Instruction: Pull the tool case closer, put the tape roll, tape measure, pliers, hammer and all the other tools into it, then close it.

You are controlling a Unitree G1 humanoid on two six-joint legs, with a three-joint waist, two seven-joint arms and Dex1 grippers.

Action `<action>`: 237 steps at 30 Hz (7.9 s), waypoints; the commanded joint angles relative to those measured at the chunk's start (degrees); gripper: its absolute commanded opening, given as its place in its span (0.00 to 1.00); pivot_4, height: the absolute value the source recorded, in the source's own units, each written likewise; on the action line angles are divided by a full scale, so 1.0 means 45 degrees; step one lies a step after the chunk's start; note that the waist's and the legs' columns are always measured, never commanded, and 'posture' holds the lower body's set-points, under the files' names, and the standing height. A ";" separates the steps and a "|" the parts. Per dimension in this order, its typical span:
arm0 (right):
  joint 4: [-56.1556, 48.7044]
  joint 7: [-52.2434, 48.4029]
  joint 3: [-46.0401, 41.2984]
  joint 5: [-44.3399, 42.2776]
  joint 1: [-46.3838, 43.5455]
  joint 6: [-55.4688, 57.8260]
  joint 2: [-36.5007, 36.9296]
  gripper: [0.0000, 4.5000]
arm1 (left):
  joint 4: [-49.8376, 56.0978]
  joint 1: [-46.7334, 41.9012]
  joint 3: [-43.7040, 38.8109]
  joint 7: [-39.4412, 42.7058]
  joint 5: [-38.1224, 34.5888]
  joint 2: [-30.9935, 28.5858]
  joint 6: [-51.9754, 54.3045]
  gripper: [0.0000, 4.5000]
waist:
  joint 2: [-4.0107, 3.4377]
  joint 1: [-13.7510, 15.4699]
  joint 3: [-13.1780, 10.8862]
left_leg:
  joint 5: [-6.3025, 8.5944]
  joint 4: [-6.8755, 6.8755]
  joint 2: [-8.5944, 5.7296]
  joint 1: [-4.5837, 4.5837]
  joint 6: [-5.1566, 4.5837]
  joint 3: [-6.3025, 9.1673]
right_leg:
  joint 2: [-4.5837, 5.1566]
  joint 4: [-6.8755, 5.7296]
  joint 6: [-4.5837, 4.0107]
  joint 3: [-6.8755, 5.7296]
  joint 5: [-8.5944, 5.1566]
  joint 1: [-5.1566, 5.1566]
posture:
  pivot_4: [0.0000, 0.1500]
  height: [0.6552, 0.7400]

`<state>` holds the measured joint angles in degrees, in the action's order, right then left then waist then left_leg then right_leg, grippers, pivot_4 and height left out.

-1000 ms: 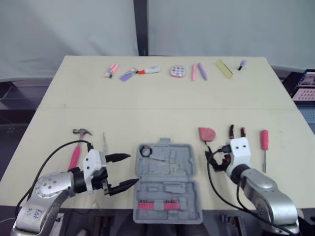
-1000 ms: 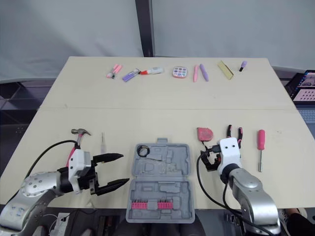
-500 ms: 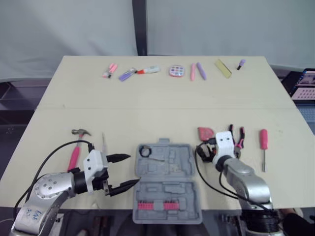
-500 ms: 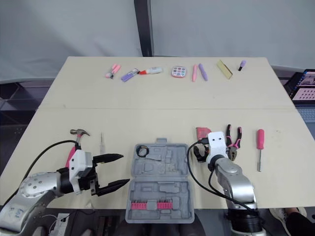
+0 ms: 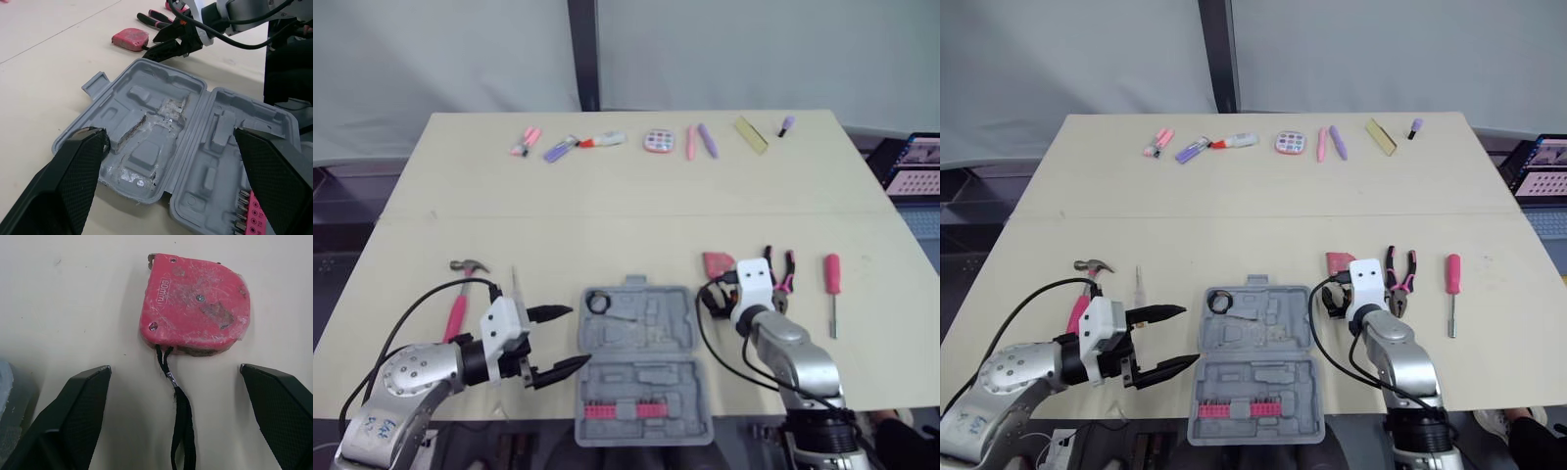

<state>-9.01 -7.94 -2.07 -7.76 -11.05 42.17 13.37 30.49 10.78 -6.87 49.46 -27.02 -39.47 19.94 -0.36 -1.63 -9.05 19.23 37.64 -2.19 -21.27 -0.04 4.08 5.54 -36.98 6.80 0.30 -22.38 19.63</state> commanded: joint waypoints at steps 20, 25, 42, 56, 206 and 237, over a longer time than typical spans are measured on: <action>-0.1307 -0.0009 0.0031 0.0047 0.1049 0.0548 0.0136 0.02 | 0.0328 0.0086 -0.0012 -0.0018 0.0040 -0.0099 -0.0050 1.00 | -0.0002 0.0036 -0.0001 | 0.0000 -0.0009 -0.0011 0.0001 0.0001 0.0009 | 0.0003 0.0004 0.0000 0.0001 0.0000 0.0001 | 1.00 1.00; -0.2695 -0.0128 0.0040 -0.0081 0.2515 0.1129 0.0291 0.02 | 0.0291 0.0067 0.0046 0.0074 0.0037 -0.0115 -0.0063 1.00 | 0.0000 0.0030 0.0000 | 0.0000 -0.0033 -0.0011 0.0001 0.0001 0.0025 | 0.0009 0.0005 0.0000 0.0006 0.0000 -0.0005 | 1.00 1.00; -0.6339 -0.0620 0.0110 -0.0911 0.5964 0.2860 0.0701 0.02 | -0.0151 -0.0061 0.0305 0.0439 0.0165 -0.0070 -0.0419 1.00 | 0.0004 0.0041 0.0002 | -0.0001 -0.0072 -0.0005 0.0012 0.0003 0.0025 | 0.0013 0.0036 0.0000 0.0012 0.0000 -0.0011 | 1.00 1.00; -0.8075 -0.0739 0.0314 -0.1652 0.7479 0.4077 0.0797 0.02 | -0.0503 0.0468 0.0409 0.1181 0.0310 -0.0221 -0.1040 1.00 | 0.0004 0.0045 0.0002 | -0.0003 -0.0080 -0.0003 0.0013 0.0005 0.0025 | 0.0024 0.0098 -0.0001 0.0017 0.0000 -0.0011 | 1.00 1.00; -0.1621 -1.4927 0.7464 0.3768 -0.7745 0.2029 0.8319 0.65 | -0.2719 -0.0653 0.0862 0.1641 0.1240 0.0578 -0.4700 1.00 | -0.0039 0.0307 -0.0042 | -0.0012 0.0031 -0.0008 -0.0065 -0.0027 -0.0006 | 0.0051 0.0099 0.0005 -0.0255 0.0001 -0.0008 | 1.00 1.00; -0.0626 -1.4488 1.0973 0.4531 -0.9529 0.2618 0.6474 0.65 | -0.2932 -0.0197 0.0395 0.1157 0.1218 0.0542 -0.4654 1.00 | -0.0041 0.0015 -0.0043 | -0.0006 0.0029 -0.0023 -0.0066 -0.0017 0.0020 | 0.0117 0.0006 0.0005 -0.0314 0.0001 0.0035 | 1.00 1.00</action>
<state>-11.18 -73.42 47.40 11.93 -53.66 54.84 42.70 16.98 9.47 -3.94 54.63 -21.11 -36.97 -0.07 -0.54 -1.56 -9.25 19.20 37.77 -2.29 -21.57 -0.11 4.17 6.07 -36.96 6.82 -1.12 -22.38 19.78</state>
